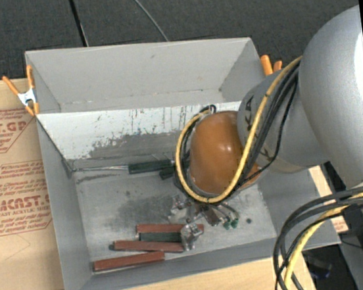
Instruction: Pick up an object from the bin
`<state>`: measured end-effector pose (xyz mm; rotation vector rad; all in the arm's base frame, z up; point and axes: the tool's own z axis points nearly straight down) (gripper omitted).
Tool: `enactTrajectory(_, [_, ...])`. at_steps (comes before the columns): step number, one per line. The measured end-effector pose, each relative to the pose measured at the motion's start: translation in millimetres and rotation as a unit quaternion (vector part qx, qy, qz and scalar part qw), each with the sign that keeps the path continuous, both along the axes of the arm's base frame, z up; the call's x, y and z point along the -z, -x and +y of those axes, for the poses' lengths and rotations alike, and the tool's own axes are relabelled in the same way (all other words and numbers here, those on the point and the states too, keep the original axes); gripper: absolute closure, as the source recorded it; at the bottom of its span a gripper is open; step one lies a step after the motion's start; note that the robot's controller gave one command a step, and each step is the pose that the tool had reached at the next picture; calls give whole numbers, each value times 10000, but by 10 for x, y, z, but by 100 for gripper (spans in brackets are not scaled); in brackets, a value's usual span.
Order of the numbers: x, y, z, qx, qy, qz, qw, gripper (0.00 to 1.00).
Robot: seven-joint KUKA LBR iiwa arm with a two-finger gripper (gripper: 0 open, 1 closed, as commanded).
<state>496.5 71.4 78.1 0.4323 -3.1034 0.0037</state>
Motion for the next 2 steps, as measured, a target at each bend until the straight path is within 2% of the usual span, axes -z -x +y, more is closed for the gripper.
enactTrajectory(1, [0,0,0,0,0,-1,10000,100])
enactTrajectory(2, [-1820,-86,-281,-173,-20,-82,9998,100])
